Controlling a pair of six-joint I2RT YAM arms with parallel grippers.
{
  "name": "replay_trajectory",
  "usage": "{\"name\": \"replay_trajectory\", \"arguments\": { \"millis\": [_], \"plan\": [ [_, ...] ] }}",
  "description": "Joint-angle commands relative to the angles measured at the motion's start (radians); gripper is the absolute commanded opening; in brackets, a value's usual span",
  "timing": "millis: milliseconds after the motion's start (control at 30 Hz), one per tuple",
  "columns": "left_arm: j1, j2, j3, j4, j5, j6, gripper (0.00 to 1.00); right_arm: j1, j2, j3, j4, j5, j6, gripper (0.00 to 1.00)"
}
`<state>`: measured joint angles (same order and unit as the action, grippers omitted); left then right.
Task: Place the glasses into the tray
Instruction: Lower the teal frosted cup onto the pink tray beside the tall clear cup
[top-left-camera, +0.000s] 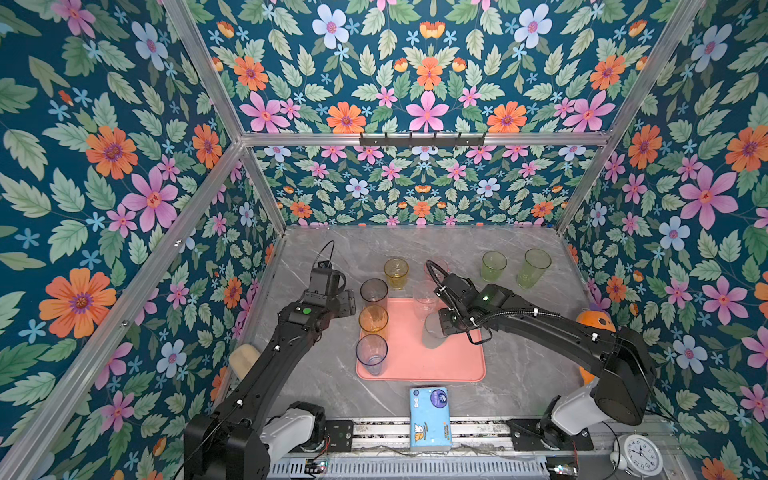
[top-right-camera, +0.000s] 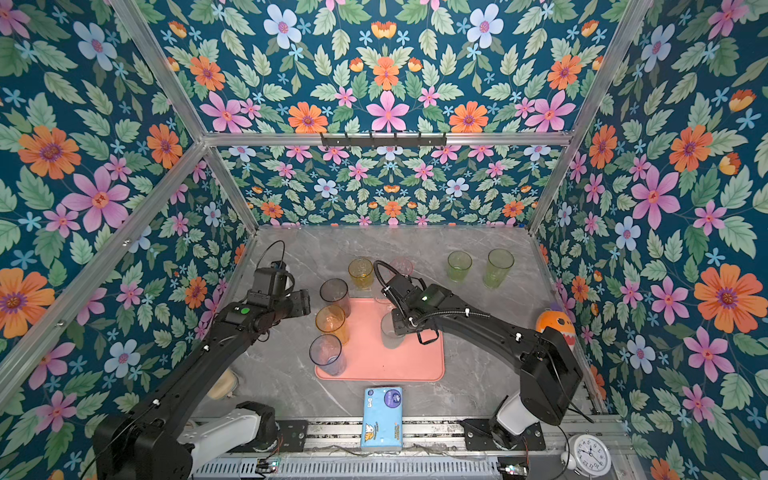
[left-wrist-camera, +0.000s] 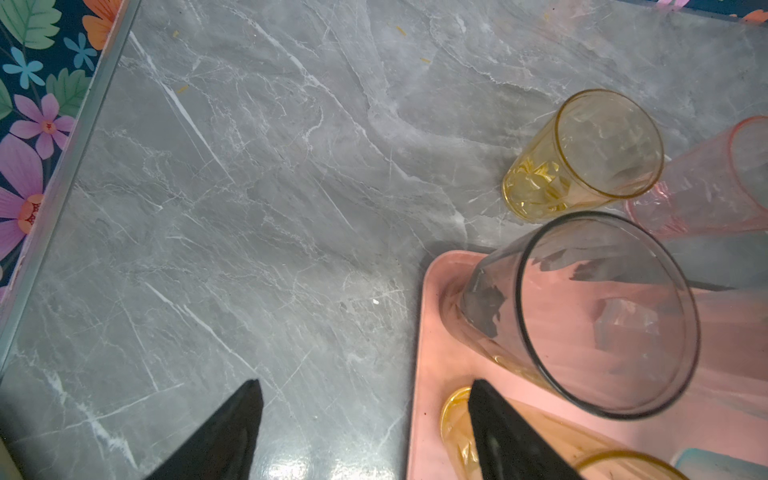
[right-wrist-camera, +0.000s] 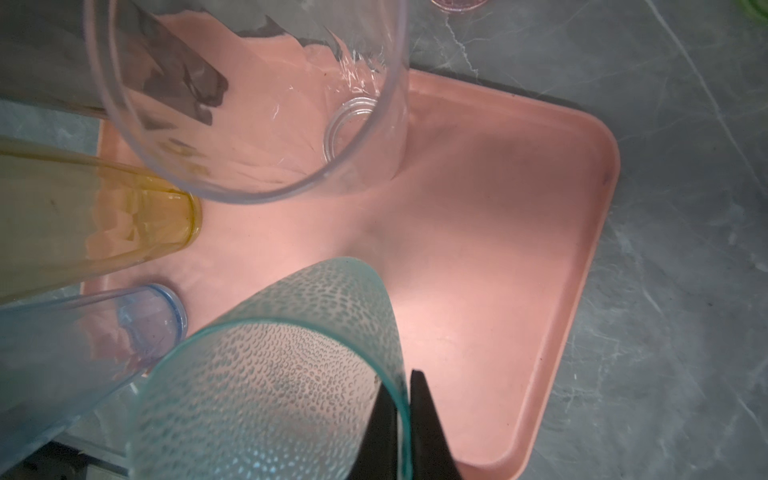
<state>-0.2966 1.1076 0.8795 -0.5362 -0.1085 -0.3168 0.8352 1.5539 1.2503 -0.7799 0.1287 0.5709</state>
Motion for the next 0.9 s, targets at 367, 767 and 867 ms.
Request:
{"name": "replay_trajectory", "arguments": {
  "millis": [367,767,867],
  "plan": [
    [-0.001,-0.004,-0.002,0.005,0.0,-0.007,0.81,0.015,0.09,0.079,-0.004,0.005,-0.005,0.0],
    [-0.001,-0.008,-0.002,0.007,0.002,-0.006,0.81,0.016,0.15,0.117,-0.038,0.03,-0.013,0.0],
    [0.0,-0.006,-0.002,0.005,0.001,-0.006,0.81,0.016,0.156,0.123,-0.045,0.032,-0.012,0.0]
  ]
}}
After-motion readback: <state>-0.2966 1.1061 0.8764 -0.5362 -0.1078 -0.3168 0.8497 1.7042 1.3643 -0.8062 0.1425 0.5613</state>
